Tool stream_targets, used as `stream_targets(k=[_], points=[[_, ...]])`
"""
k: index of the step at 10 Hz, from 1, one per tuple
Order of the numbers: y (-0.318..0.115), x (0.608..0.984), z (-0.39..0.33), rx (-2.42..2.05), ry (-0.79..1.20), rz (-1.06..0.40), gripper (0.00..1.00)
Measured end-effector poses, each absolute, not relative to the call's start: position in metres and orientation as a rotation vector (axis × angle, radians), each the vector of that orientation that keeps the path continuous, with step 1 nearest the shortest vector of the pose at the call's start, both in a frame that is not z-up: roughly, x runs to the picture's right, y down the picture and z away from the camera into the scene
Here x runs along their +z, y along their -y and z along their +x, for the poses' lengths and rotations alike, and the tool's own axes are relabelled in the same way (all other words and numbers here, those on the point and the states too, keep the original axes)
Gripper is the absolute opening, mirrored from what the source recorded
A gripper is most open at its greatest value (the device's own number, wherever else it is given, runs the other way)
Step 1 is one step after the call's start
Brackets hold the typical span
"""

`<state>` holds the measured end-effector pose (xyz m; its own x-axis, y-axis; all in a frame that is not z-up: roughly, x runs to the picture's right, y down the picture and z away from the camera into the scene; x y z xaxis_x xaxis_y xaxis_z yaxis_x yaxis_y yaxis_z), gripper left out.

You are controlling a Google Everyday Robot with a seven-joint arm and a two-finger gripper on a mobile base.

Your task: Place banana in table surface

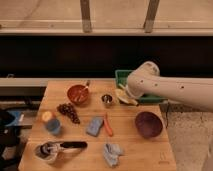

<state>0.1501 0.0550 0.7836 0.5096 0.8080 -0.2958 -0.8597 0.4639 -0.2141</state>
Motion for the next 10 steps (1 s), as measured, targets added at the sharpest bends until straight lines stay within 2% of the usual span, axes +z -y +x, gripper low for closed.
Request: stream_targets(k=[3, 4, 6, 7, 9, 10], points=[[-0.091, 0.811, 0.146, 1.060, -0.167, -0.469, 0.01], [-0.104, 0.822, 0.144, 1.067, -0.171, -0.508, 0.07], [-0.130, 0.841, 0.137, 1.077, -0.180, -0.598, 0.29], [-0.137, 0.845, 0.135, 1.077, -0.186, -0.626, 0.37], [-0.150, 0.852, 0.130, 1.078, -0.196, -0.680, 0.59], [-0.151, 0.853, 0.129, 1.080, -0.195, -0.688, 0.64]])
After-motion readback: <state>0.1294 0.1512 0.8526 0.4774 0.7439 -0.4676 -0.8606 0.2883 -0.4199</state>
